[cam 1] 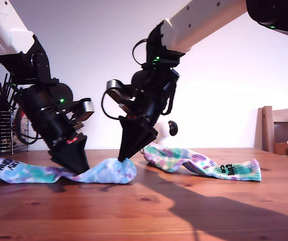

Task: Fold the socks in front of you. After folding them, place them to the left side.

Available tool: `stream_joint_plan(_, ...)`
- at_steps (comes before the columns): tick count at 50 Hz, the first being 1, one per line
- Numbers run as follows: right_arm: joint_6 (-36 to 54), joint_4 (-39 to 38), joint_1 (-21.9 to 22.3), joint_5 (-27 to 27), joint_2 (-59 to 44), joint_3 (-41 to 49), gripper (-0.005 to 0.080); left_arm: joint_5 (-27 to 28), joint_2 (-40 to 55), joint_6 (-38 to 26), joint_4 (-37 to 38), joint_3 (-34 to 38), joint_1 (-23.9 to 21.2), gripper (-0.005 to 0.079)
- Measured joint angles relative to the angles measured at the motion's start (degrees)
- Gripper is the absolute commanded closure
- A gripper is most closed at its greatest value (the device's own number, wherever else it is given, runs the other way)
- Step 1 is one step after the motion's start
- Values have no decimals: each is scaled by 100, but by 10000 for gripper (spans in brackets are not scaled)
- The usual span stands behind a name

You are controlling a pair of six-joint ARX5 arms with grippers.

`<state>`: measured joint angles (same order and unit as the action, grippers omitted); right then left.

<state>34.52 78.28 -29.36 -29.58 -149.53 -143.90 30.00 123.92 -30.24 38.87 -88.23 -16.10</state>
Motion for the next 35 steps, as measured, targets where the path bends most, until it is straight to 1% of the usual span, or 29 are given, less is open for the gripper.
stream_joint_plan(11, -2, 2, -2, -4, 66, 0, 762, -13, 33, 9, 2, 0, -4, 763)
stream_joint_plan(15, -7, 0, -2, -4, 127, 0, 721, -9, 42, 9, 2, -2, -4, 763)
stream_joint_plan(19, -9, -2, -2, -4, 232, 0, 658, -4, 42, 9, 0, -2, -7, 763)
stream_joint_plan(22, -17, 2, -4, -2, 315, 0, 643, -4, 42, 9, -4, -2, -15, 763)
stream_joint_plan(30, -17, 0, -4, 15, 479, 0, 657, -4, 42, 9, -4, -4, -26, 763)
stream_joint_plan(32, -20, 0, -4, 15, 479, 0, 697, -4, 42, 9, -7, -4, -26, 763)
stream_joint_plan(34, -17, 2, -4, 17, 479, 0, 769, -4, 42, 11, -9, -4, -28, 763)
stream_joint_plan(35, -17, 2, -4, 17, 479, 0, 768, -2, 42, 11, -9, -4, -28, 763)
